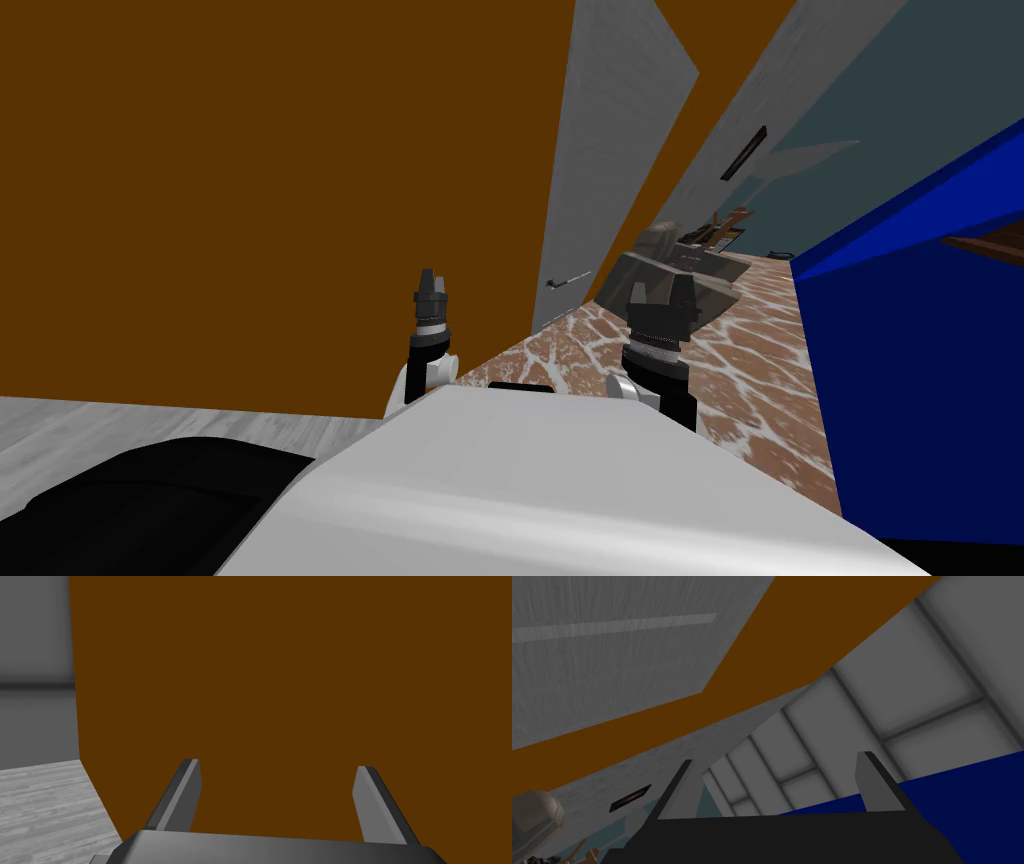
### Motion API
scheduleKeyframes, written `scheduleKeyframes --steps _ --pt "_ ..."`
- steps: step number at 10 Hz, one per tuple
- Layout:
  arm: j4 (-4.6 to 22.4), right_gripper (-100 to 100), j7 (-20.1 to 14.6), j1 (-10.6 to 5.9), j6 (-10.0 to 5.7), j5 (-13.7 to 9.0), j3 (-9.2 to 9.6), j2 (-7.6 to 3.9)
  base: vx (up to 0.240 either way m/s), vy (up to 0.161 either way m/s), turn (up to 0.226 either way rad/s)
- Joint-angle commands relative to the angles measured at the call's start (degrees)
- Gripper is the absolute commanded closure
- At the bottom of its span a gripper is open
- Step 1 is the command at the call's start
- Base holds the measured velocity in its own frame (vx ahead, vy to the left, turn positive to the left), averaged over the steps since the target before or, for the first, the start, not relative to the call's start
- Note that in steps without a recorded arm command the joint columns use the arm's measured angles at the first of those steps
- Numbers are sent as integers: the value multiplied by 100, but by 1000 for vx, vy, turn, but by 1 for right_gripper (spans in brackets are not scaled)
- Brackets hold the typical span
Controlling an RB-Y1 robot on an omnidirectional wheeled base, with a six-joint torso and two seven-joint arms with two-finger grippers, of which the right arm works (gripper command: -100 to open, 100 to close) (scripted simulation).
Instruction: Pull the door open
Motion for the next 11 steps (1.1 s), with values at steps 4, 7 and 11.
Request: scheduleKeyframes --steps 4,7,11 --pt "559 -100 -115 -148 -142 -41 31 -177 26 -34 92" --pt "939 -100 -194 -249 -238 -68 52 -292 34 -49 93" --pt "1642 -100 -339 -435 -416 -119 92 -496 32 -46 103"
